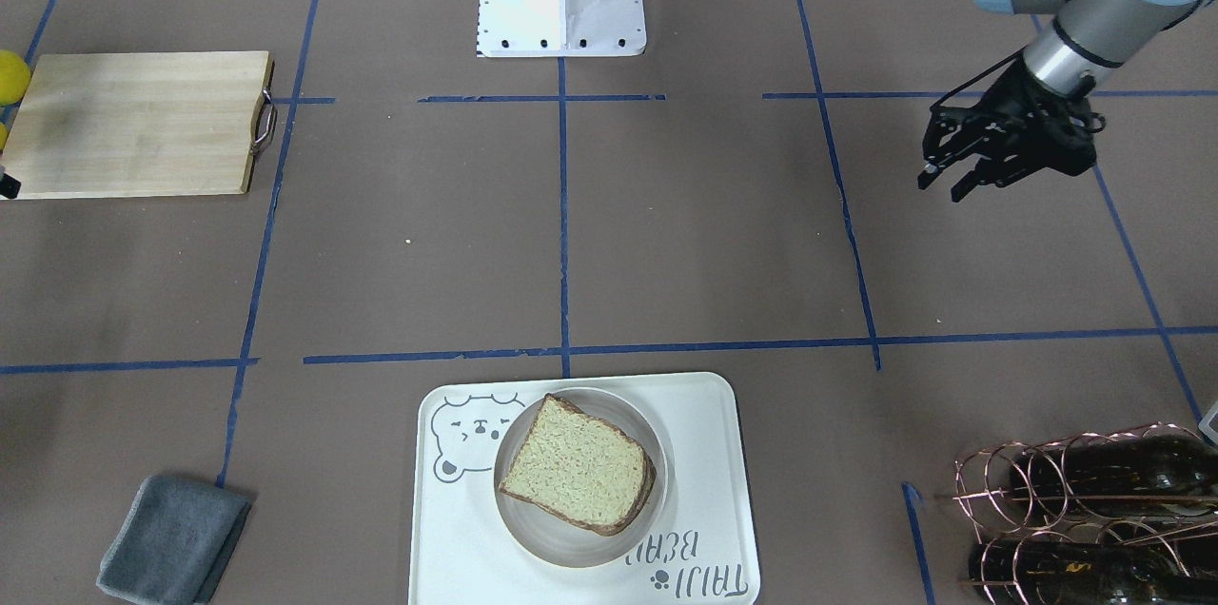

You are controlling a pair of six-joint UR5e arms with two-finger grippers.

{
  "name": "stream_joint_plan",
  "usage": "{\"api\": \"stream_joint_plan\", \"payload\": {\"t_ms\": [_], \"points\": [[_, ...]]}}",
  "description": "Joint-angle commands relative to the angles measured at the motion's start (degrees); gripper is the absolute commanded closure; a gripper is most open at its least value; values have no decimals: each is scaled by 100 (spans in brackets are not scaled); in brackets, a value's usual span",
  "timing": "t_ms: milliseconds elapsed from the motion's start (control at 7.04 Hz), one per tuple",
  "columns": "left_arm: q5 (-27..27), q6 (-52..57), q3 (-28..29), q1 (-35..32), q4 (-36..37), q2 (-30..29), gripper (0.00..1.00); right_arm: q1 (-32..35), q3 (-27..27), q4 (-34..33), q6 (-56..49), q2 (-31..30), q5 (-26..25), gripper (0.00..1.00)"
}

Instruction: Make sandwich and place on tray

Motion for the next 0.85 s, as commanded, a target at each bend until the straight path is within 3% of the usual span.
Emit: {"api": "stream_joint_plan", "payload": {"t_ms": [0,284,426,568,710], "points": [[-559,2088,360,-1418,673,443,50,717,174,-1424,-1195,158,82,0],[-587,3971,486,-2483,2787,77,49,851,210,-2193,-1773,440,-154,0],[-595,4318,417,-2644,3371,65,37,869,236,-2447,-1934,440,-313,0],[-726,4339,303,-2681,3420,144,1,730,236,-2571,-1935,493,-358,0],[-945,4330,293,-2690,3421,353,0,720,289,-2747,-1935,580,-523,0]]}}
